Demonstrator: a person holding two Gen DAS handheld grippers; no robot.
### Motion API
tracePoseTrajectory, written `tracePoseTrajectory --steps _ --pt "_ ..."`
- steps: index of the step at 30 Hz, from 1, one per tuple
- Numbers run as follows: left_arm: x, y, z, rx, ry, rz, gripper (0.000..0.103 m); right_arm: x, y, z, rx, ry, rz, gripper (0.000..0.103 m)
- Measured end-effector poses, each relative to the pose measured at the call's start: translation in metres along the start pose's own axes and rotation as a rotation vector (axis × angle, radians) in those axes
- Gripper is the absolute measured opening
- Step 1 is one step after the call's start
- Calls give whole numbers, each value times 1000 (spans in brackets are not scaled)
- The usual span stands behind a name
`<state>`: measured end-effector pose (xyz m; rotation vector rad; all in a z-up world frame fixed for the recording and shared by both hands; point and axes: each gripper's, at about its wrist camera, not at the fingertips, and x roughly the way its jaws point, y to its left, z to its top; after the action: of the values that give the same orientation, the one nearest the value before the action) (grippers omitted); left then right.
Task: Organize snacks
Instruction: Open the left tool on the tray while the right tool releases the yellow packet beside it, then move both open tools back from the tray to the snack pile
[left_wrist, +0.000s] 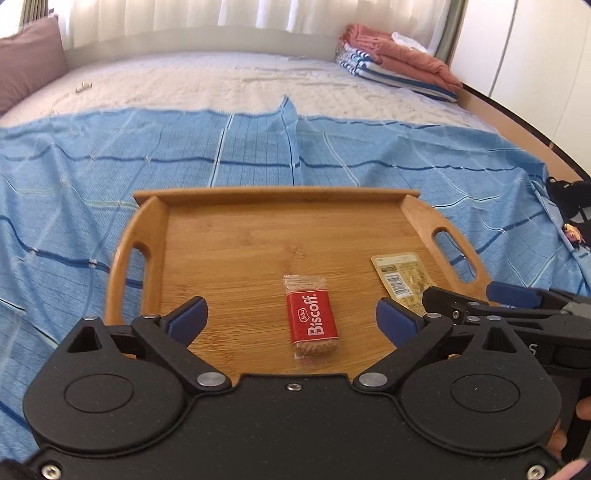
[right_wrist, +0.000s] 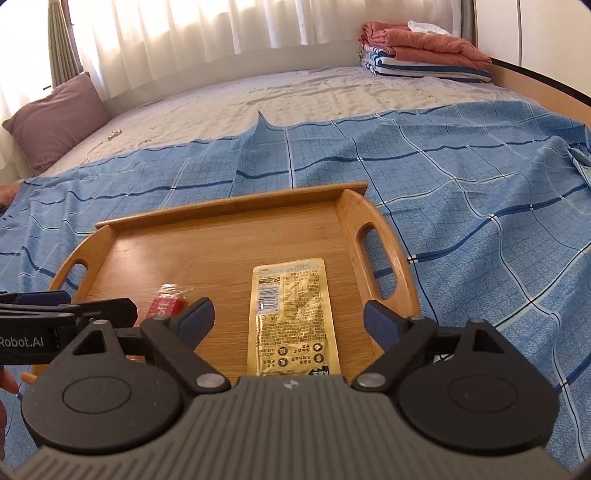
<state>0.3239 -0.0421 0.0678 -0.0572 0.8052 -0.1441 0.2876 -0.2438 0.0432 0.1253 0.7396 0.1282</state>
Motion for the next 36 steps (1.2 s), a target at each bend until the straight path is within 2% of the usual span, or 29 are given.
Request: tracePoseTrajectory --steps 8,15,19,23,30,36 --pt "-71 -3 -20 65 -85 -29 102 -59 23 -9 -107 -74 13 97" --pt "-130 0 -53 42 -163 -65 103 -111 38 -34 -184 -150 30 101" --pt "-153 2 -79 30 -186 -74 103 -130 40 -55 -189 -162 51 102" --pt "-170 0 -105 44 -215 -64 103 -145 41 -80 -199 -181 58 103" --pt "-184 4 -148 8 -251 -24 103 -160 44 -123 -195 -187 50 103" --pt "-190 2 -183 49 -270 21 103 -165 50 -156 -191 -186 23 103"
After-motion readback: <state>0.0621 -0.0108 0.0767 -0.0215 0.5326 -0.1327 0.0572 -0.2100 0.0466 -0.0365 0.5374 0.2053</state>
